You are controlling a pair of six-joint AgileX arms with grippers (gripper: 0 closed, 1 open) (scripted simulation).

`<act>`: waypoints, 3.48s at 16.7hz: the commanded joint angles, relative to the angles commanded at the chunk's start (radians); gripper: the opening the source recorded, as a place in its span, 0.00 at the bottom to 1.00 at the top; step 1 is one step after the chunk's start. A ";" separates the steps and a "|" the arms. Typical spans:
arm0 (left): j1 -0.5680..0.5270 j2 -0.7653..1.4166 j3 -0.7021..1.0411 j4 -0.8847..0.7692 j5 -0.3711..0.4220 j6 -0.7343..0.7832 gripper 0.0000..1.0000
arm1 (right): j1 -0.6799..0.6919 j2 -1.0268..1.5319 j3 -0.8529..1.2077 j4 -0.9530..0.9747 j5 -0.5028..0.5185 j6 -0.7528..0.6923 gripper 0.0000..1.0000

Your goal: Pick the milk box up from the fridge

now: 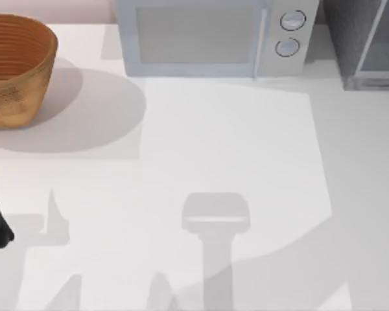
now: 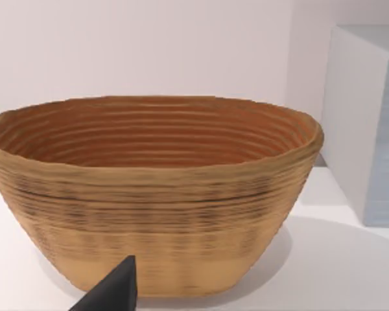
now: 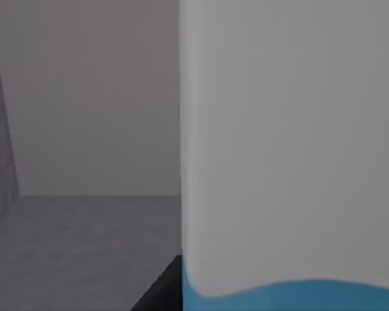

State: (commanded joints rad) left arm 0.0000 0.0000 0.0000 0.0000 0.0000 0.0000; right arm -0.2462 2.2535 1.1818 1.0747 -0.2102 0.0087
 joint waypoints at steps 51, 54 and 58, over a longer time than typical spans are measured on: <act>0.000 0.000 0.000 0.000 0.000 0.000 1.00 | 0.153 -1.737 -0.967 -0.762 0.118 0.003 0.00; 0.000 0.000 0.000 0.000 0.000 0.000 1.00 | 0.195 -1.998 -1.076 -0.916 0.161 0.000 0.00; 0.000 0.000 0.000 0.000 0.000 0.000 1.00 | 0.236 -2.207 -1.163 -1.045 0.200 -0.006 0.00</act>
State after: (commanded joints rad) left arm 0.0000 0.0000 0.0000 0.0000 0.0000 0.0000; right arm -0.0102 0.0461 0.0188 0.0294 -0.0100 0.0022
